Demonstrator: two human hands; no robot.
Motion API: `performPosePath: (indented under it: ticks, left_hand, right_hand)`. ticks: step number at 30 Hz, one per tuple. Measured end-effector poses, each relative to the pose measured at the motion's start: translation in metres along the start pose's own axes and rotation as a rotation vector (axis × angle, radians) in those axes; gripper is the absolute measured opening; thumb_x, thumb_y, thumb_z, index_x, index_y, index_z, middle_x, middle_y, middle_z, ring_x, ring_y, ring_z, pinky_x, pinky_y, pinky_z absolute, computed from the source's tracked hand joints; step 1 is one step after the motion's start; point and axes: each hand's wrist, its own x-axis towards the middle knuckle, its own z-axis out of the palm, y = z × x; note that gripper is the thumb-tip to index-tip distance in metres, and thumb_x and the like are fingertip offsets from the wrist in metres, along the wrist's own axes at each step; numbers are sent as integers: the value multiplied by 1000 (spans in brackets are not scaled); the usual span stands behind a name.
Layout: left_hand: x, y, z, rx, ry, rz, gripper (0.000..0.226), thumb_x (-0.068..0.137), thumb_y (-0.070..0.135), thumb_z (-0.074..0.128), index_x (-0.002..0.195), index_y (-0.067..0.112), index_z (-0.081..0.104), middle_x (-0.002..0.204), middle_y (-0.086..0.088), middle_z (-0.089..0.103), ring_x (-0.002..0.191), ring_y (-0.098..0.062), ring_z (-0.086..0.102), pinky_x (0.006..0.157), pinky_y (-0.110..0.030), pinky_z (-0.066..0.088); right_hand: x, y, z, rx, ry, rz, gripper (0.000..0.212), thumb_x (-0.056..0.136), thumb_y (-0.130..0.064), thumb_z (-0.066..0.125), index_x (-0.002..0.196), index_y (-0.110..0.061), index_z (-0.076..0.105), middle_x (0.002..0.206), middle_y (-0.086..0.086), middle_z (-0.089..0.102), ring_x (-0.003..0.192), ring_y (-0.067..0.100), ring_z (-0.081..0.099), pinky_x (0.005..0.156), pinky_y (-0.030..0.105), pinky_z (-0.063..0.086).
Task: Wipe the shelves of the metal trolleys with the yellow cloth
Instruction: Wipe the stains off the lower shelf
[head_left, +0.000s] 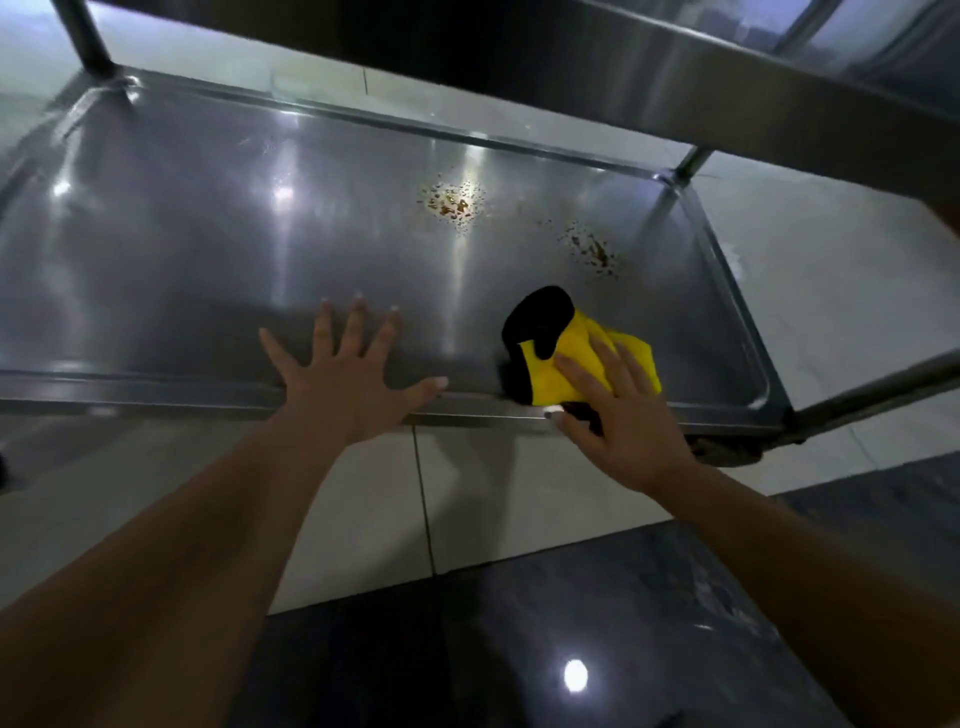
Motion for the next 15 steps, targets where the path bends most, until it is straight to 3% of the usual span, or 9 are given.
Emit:
performPosePath:
  ticks: [2,7,15]
  left_hand:
    - [-1,0,0,-6,-19,-13,110,48,101,-9,143,48,-22,158,8,-26,144,-27,-26,98,-79,-13]
    - [-6,-8,1,-40,-120,-68,108,42,104,-5,136,54,-30,151,17,-36,140,-22,-34,95,-80,-14]
    - [-18,-30,-6,-46,-208,-130,108,40,105,-2,133,58,-31,150,17,-39,139,-25,-36,99,-80,-5]
  right_hand:
    - [-4,1,3,-10,1,-14,68,85,-64,42,144,-29,37,155,12,27,145,36,15,112,56,25]
    - [4,6,14,-68,53,-109,72,82,-69,47,139,-26,46,150,16,35,139,41,28,103,58,39]
    - [21,1,14,-58,-20,-184,80,78,-74,49,145,-34,34,155,14,25,144,38,17,104,61,34]
